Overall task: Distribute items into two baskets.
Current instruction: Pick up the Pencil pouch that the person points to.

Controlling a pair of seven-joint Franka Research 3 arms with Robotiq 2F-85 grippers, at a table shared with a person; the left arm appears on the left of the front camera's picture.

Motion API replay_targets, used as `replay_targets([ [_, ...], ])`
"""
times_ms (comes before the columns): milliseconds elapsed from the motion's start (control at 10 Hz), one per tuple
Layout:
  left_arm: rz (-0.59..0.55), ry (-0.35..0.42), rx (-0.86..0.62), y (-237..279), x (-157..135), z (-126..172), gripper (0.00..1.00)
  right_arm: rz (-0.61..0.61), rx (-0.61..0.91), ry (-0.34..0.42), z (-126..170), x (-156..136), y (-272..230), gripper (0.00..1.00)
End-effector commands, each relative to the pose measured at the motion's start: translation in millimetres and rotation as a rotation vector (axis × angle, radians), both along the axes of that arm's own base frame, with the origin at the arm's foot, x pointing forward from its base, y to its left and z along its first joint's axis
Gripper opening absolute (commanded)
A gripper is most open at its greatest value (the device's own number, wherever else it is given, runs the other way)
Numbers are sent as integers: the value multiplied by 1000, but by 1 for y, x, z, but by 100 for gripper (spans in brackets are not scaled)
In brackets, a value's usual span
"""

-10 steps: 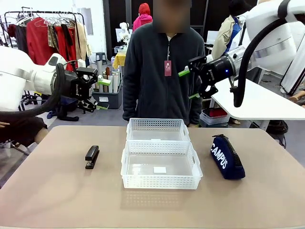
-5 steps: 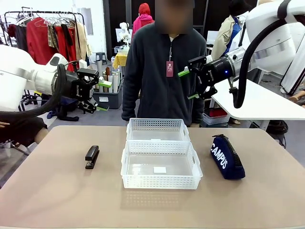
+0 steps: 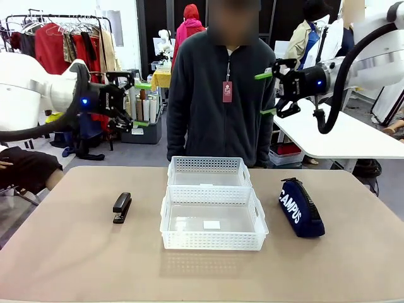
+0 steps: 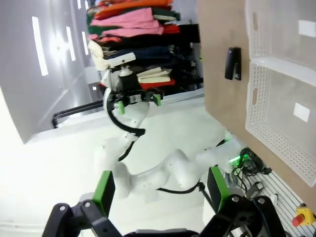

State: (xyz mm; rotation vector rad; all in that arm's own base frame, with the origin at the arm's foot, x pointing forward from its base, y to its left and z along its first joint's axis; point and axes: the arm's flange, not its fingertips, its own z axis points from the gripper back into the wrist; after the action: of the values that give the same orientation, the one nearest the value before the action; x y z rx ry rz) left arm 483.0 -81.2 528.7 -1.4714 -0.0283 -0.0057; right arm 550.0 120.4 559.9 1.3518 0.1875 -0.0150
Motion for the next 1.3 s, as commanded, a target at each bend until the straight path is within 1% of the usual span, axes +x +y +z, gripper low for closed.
replay_targets([
  [0,42,23,-45,8,7,9,100,34,63,1,16,14,-9,100],
  [100,46,8,-47,11,7,14,100,23,78,2,22,21,-19,100],
  [300,52,-6,-34,14,7,20,100,32,117,29,33,34,-28,100],
  [400,51,-2,-30,15,8,19,100,28,120,25,38,40,-35,100],
  [600,52,-7,-18,15,9,19,100,-7,151,-7,50,49,-52,100],
  [800,52,-15,-12,17,10,21,100,-23,165,-7,60,59,-70,100],
  [1000,50,-13,-11,19,12,19,100,-7,136,1,60,63,-82,100],
  [1100,49,-16,-10,20,14,18,100,1,120,16,55,62,-89,100],
  [1200,52,-12,-20,16,8,16,100,4,100,19,49,58,-92,100],
])
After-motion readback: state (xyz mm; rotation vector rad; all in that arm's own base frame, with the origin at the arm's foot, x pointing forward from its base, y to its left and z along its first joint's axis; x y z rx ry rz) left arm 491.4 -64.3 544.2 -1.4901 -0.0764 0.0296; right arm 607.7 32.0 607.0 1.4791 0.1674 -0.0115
